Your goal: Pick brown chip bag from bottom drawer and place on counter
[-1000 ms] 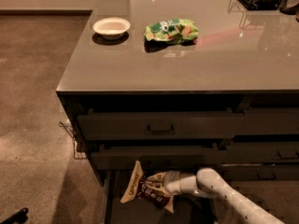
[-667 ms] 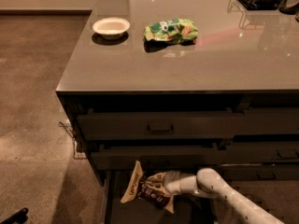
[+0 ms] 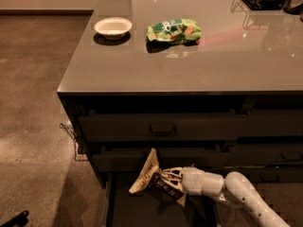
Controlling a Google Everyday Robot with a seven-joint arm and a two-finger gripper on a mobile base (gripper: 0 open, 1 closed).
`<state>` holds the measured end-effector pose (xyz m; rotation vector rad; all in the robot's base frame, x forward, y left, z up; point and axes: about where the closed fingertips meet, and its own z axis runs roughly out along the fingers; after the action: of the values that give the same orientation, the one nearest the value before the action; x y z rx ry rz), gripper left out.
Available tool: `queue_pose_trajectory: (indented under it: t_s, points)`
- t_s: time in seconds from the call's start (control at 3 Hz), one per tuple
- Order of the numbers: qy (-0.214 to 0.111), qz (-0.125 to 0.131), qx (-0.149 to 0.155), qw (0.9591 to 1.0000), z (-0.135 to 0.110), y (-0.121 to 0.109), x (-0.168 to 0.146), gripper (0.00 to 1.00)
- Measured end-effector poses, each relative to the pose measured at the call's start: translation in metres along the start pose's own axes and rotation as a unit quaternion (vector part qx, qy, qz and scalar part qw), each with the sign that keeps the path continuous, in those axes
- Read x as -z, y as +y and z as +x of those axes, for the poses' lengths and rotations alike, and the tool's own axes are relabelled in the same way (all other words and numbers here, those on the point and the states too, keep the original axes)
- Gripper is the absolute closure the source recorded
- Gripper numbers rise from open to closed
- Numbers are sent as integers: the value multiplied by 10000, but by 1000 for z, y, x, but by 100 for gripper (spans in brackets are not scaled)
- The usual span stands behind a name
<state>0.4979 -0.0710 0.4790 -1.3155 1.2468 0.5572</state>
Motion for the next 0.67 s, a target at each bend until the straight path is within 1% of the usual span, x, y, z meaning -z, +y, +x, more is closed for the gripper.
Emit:
queue_pose_trajectory:
  t_s: [0.33,0.67]
  points:
    - [-110,271,575,9979,-57,-33,30,100]
    - [-203,529,1154,9917,-118,-77,58,100]
